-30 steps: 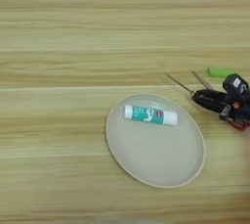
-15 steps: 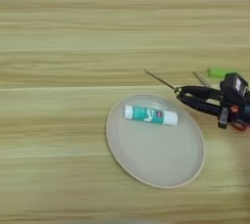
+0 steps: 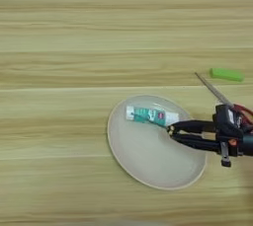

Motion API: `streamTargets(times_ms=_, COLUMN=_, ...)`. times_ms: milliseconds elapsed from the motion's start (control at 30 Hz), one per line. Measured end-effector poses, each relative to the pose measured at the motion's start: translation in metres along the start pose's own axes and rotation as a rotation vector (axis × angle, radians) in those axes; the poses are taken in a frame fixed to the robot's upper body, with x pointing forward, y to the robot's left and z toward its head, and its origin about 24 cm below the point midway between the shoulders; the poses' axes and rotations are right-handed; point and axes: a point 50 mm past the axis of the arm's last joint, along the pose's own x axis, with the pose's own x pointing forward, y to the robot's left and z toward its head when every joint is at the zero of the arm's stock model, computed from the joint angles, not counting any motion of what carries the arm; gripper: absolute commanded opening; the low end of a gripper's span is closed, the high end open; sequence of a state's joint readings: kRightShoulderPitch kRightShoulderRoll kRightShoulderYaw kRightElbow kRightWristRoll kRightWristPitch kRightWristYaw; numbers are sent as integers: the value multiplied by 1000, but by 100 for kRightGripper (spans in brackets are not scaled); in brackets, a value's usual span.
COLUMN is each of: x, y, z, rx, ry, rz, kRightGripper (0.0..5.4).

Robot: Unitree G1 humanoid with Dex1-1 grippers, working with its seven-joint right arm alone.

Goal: Move the objects on the table

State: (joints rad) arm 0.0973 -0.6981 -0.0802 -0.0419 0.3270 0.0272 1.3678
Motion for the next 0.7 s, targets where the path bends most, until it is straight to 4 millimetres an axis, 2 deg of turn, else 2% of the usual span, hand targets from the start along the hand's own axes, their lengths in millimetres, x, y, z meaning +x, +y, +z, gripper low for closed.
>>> streamTargets(times_ms=267, x=14, y=13, z=-13, rx=25, ry=63, rz=69, kRightGripper=90)
streamTargets(times_ms=700, x=24, y=15, z=-25, rx=18, ry=127, rz=50, kRightGripper=90)
